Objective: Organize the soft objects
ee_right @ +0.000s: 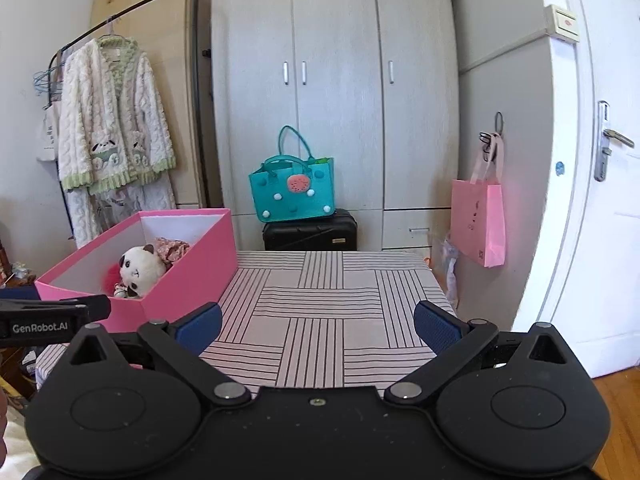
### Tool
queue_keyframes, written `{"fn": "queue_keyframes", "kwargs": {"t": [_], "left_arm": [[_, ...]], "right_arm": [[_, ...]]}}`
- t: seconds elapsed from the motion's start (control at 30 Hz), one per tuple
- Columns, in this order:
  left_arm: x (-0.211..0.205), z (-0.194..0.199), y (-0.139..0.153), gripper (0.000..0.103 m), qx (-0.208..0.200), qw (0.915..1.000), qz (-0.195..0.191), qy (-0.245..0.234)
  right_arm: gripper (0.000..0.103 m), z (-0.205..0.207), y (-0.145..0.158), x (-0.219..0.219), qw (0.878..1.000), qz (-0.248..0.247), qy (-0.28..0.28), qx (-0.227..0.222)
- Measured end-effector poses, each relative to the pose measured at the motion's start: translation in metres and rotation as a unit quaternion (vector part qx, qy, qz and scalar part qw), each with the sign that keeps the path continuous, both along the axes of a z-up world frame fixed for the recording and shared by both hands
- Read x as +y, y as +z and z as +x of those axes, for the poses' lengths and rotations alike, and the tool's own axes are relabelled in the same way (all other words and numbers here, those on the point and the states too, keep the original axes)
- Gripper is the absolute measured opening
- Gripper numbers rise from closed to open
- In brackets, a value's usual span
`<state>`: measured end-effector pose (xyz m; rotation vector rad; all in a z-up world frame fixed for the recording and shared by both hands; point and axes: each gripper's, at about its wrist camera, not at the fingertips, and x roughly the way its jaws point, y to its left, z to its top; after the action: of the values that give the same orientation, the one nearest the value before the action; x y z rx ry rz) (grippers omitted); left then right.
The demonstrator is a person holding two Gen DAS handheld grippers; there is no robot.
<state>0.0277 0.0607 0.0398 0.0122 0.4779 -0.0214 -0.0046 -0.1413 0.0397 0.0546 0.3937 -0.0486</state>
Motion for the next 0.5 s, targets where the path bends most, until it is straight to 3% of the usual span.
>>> {"fn": "queue_keyframes", "kwargs": {"t": [0.5], "left_arm": [[-0.008,-0.002,-0.005,0.103,-0.009,0.9998,0.016,-0.002]], "right_arm": [[0.103,0.000,-0.015,-0.001,1.000,0.003,-0.030,-0.006]]}}
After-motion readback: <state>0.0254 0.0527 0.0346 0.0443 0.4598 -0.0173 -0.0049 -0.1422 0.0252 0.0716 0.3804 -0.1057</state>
